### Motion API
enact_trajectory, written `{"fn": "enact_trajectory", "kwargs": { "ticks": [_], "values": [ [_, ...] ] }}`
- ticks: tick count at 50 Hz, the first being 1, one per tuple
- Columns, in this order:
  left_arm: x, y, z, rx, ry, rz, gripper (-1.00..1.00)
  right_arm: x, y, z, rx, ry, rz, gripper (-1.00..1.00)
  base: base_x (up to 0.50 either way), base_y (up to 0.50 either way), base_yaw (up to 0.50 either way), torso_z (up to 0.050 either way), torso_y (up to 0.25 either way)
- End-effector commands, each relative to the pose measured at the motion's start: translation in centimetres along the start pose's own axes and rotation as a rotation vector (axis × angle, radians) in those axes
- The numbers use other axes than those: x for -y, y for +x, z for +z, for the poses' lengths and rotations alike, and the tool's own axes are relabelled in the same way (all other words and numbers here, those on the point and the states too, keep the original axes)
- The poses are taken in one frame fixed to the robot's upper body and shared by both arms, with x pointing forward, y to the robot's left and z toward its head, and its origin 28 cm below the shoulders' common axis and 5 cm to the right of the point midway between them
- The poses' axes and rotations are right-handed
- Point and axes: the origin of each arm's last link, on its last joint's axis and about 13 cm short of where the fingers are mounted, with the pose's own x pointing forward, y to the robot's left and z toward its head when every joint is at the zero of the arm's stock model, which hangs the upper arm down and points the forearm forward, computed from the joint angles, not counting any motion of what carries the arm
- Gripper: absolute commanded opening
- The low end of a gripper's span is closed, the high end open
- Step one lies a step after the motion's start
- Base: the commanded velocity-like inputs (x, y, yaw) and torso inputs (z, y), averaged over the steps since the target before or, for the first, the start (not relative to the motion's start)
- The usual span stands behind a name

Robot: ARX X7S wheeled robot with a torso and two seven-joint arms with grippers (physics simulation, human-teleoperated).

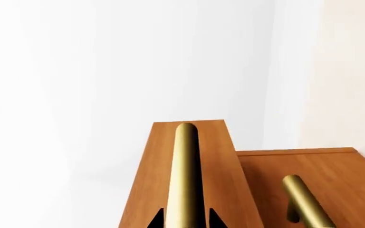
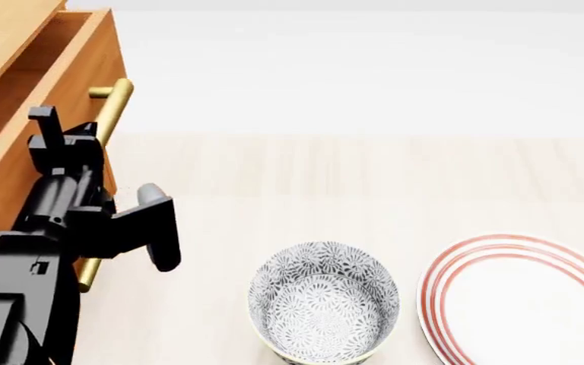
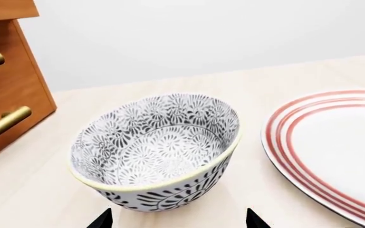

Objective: Open the top drawer of the cabinet.

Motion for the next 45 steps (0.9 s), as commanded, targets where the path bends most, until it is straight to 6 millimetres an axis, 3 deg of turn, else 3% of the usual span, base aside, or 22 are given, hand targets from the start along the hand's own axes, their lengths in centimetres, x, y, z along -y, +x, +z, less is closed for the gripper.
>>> {"fn": "enact_trajectory", "kwargs": {
  "ticks": [1, 11, 24, 25, 34, 39, 45],
  "values": [
    [0.7, -0.1, 3.5, 0.129, -0.042, -0.095, -1.0, -0.1, 0.2, 0.0, 0.01, 0.007, 0.011, 1.0, 0.0, 0.0, 0.0, 0.0, 0.0],
    [0.2, -0.2, 5.4, 0.186, -0.037, -0.084, -1.0, -0.1, 0.2, -0.1, -0.006, 0.017, 0.019, 1.0, 0.0, 0.0, 0.0, 0.0, 0.0],
    [0.0, -0.5, 6.2, 0.216, -0.045, -0.075, -1.0, -0.1, 0.1, -0.2, -0.016, 0.023, 0.023, 1.0, 0.0, 0.0, 0.0, 0.0, 0.0],
    [0.0, -0.5, 6.2, 0.212, -0.052, -0.074, 1.0, -0.1, 0.1, -0.2, -0.018, 0.025, 0.022, 1.0, 0.0, 0.0, 0.0, 0.0, 0.0],
    [-0.5, -1.5, 7.3, 0.285, -0.154, -0.048, 1.0, -0.1, 0.1, -0.3, -0.028, 0.029, 0.022, 1.0, 0.0, 0.0, 0.0, 0.0, 0.0],
    [-1.9, -3.0, 8.5, 0.359, -0.3, -0.072, 1.0, -0.1, 0.1, -0.3, -0.03, 0.029, 0.024, 1.0, 0.0, 0.0, 0.0, 0.0, 0.0],
    [-3.0, -4.5, 9.6, 0.429, -0.354, -0.057, 1.0, -0.1, 0.0, -0.2, -0.032, 0.031, 0.025, 1.0, 0.0, 0.0, 0.0, 0.0, 0.0]
  ]
}}
